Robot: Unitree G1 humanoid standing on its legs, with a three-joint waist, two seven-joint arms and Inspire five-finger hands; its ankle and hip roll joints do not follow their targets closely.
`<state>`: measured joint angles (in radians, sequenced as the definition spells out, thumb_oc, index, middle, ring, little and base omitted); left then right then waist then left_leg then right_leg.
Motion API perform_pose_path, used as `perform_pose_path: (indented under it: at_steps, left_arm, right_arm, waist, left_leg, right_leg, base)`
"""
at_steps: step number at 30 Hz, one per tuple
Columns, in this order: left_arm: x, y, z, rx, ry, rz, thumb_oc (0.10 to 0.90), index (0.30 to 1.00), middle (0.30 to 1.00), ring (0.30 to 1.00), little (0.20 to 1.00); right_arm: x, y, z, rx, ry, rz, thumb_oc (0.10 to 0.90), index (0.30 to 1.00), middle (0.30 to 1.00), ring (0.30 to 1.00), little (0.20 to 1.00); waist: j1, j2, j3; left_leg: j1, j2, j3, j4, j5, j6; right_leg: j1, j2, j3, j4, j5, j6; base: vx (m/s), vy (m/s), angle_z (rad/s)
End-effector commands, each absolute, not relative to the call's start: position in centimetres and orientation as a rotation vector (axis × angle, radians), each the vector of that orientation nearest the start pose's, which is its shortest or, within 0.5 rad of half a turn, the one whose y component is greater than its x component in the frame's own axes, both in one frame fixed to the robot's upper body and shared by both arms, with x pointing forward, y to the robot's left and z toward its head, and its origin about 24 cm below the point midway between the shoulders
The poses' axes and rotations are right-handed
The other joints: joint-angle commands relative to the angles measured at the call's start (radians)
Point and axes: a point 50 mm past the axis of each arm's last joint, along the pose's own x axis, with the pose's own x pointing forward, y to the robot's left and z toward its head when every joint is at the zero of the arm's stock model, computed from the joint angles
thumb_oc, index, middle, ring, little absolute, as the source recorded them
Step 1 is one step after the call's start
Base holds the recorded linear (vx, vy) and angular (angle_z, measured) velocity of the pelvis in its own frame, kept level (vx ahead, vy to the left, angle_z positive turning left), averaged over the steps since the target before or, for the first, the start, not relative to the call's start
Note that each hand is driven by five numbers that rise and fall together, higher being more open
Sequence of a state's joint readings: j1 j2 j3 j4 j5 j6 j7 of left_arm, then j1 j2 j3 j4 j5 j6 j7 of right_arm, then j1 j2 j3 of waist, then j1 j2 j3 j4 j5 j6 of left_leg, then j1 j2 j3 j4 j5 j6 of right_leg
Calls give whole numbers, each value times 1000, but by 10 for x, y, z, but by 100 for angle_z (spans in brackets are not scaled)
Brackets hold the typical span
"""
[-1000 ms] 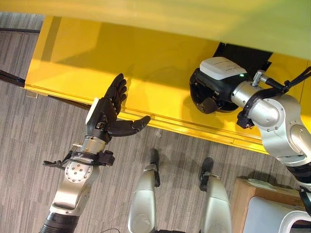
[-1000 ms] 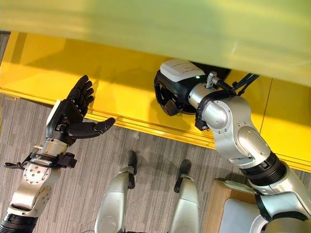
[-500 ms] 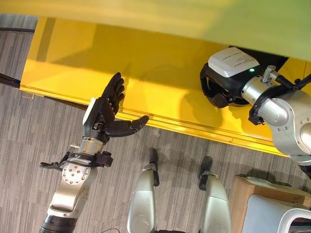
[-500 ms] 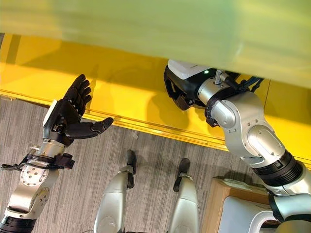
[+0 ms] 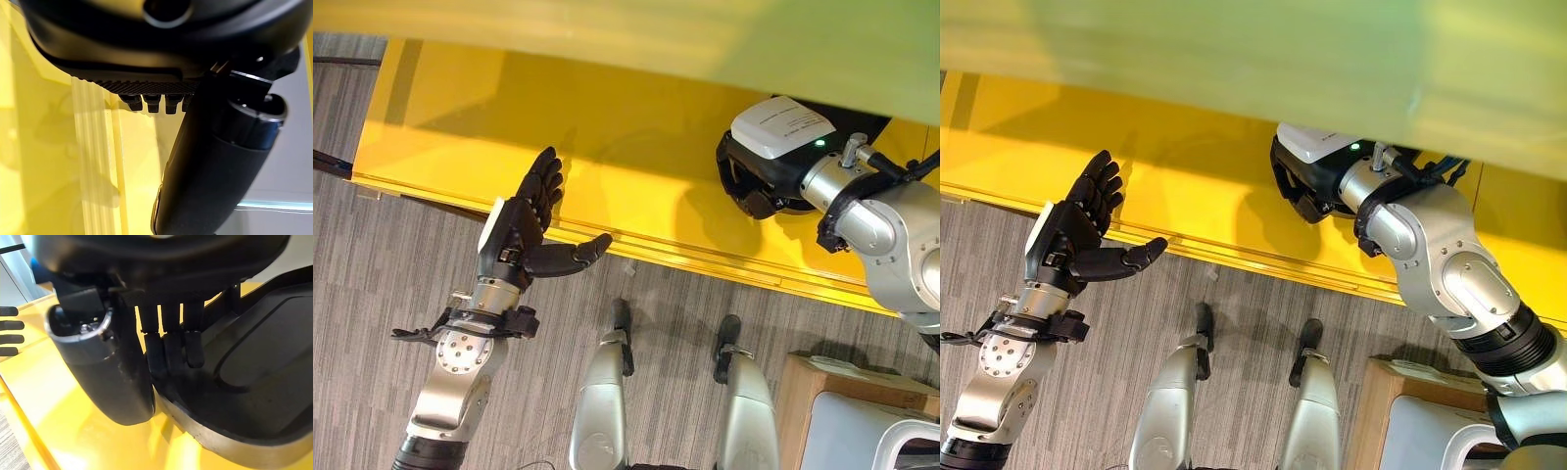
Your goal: Move parts from the plastic box to the shelf.
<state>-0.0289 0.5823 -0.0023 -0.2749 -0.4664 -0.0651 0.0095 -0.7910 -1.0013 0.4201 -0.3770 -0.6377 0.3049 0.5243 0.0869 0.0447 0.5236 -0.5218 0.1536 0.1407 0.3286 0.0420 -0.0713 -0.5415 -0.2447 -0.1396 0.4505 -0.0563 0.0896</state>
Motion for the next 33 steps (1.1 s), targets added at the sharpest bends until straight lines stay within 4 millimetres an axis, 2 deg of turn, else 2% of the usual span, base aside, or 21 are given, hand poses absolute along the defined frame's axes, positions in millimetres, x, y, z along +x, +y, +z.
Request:
perform_pose_path:
  at_steps: [1,10,18,33]
  left_arm:
    - [240,207,97,104,-63,-256,900,1000,1000,1000,1000]
    - [238,209,97,106,-58,-269,900,1000,1000,1000,1000]
    - [237,210,96,102,-55,-272,900,1000,1000,1000,1000]
    - [235,210,98,93,-60,-277,900,1000,1000,1000,1000]
  right_arm:
    - [283,-156,305,-1892,-481,110,400,300,300,300,300]
    - [273,-146,325,-1986,-625,46,400,300,300,300,300]
    - [265,-141,336,-1988,-728,-2,400,300,300,300,300]
    - [257,-140,347,-1968,-794,-50,400,300,300,300,300]
  waist:
    - [-25,9,-4]
    - [-19,11,-4]
    - [-17,13,-4]
    - [-19,16,-4]
  left_leg:
    - [32,0,14,38,-95,14]
    - [33,4,14,34,-91,12]
    - [39,4,15,28,-87,10]
    - [40,1,19,23,-87,8]
  right_leg:
    - [23,48,-21,23,-69,-11]
    - [27,47,-26,17,-65,-10]
    - [33,47,-26,10,-62,-10]
    - [33,42,-28,-1,-56,-7]
  base:
    - [0,0,0]
    - [0,0,0]
    - [0,0,0]
    - [0,0,0]
